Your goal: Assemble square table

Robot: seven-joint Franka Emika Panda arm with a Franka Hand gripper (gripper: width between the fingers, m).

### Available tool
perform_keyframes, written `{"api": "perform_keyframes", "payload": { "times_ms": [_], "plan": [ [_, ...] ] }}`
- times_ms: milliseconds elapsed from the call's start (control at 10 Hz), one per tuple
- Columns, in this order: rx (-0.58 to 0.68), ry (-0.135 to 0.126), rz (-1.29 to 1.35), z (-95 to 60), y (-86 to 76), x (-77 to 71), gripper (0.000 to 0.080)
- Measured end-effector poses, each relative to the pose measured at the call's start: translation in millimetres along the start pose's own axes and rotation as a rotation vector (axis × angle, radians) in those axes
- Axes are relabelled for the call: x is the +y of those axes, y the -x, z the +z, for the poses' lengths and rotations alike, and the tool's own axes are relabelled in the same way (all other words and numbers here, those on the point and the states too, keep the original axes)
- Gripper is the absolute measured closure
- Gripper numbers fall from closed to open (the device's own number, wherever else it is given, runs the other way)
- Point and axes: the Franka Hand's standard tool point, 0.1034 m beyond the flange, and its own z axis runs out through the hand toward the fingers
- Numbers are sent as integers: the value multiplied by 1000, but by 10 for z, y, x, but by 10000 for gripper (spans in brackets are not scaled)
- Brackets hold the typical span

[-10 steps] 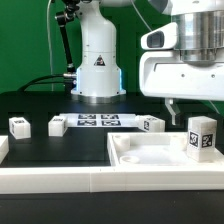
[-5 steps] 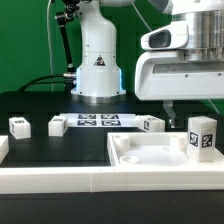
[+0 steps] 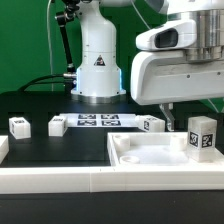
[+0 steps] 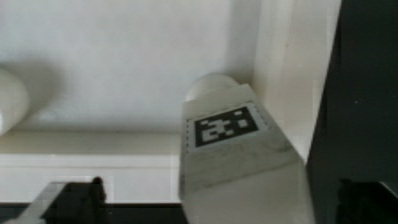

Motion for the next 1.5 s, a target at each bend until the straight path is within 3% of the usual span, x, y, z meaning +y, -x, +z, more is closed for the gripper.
{"api": "perform_keyframes", "payload": {
  "times_ms": [100, 300, 400, 500, 1000, 1500],
  "plan": [
    [0, 0, 0, 0, 0, -3, 150],
    [0, -1, 7, 0, 0, 3, 406],
    [0, -1, 23, 0, 0, 2, 406],
    [0, -1, 37, 0, 0, 3, 511],
    [2, -2, 381, 1, 4, 2, 511],
    [7, -4, 904, 18, 20, -27, 509]
  ]
}}
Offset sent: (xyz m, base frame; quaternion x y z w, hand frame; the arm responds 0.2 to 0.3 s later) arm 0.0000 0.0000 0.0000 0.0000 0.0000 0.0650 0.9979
